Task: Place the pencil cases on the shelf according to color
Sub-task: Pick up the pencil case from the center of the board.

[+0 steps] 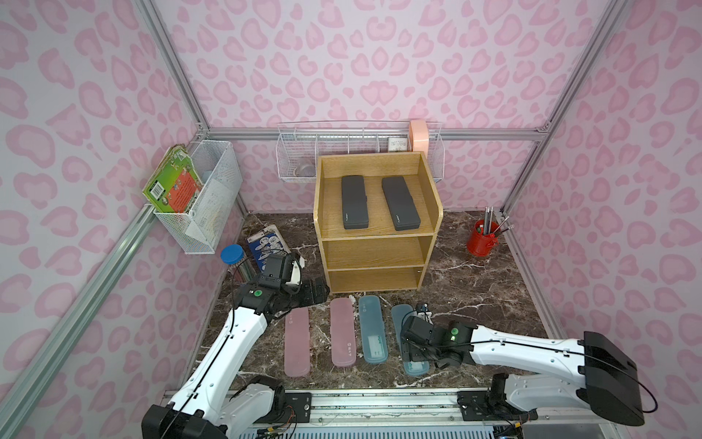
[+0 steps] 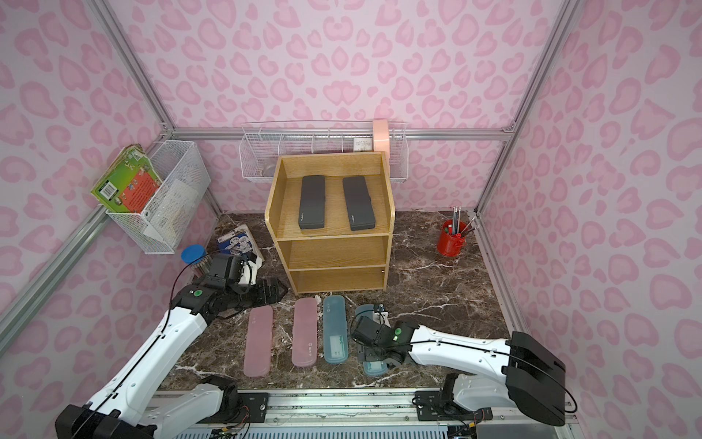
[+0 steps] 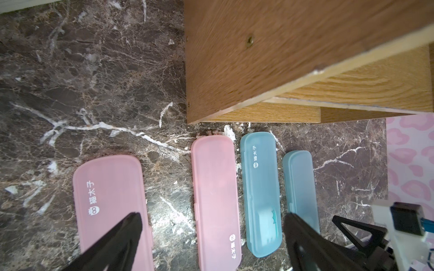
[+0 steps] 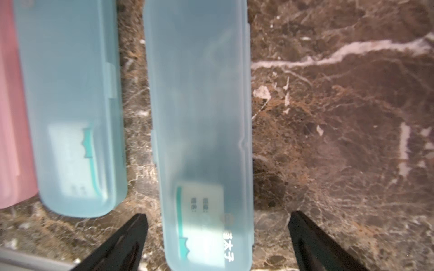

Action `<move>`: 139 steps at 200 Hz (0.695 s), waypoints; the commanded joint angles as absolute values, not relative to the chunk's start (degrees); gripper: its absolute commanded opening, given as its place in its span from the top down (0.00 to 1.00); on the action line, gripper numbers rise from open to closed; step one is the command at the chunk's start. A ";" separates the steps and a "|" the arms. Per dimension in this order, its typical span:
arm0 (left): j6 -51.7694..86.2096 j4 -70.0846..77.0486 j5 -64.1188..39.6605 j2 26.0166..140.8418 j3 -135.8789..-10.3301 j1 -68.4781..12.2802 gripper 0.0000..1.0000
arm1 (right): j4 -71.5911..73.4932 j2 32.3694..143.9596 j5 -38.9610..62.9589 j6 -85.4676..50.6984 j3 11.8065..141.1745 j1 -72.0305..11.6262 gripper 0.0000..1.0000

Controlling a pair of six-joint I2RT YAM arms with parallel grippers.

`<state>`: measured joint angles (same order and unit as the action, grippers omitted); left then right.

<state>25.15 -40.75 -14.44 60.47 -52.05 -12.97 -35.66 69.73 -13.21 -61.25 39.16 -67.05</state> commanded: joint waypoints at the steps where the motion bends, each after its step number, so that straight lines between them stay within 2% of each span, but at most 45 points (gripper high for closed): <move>1: 24.78 -41.92 -14.95 60.56 -52.20 -12.98 0.01 | -35.29 66.42 -12.49 -61.45 37.86 -68.51 0.03; 32: 24.73 -41.92 -14.88 60.75 -52.25 -13.00 0.01 | -32.43 65.71 -9.76 -63.03 35.40 -70.66 0.03; 91: 24.77 -41.50 -15.56 61.45 -52.30 -13.08 0.01 | -29.61 74.95 -10.53 -65.37 34.75 -73.42 0.03; 139: 24.87 -41.40 -15.82 61.66 -52.27 -13.06 0.01 | -27.05 76.30 -12.20 -68.41 32.33 -75.01 0.11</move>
<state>25.15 -40.75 -15.38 61.63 -52.05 -13.08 -29.23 75.75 -12.75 -65.54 33.87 -74.26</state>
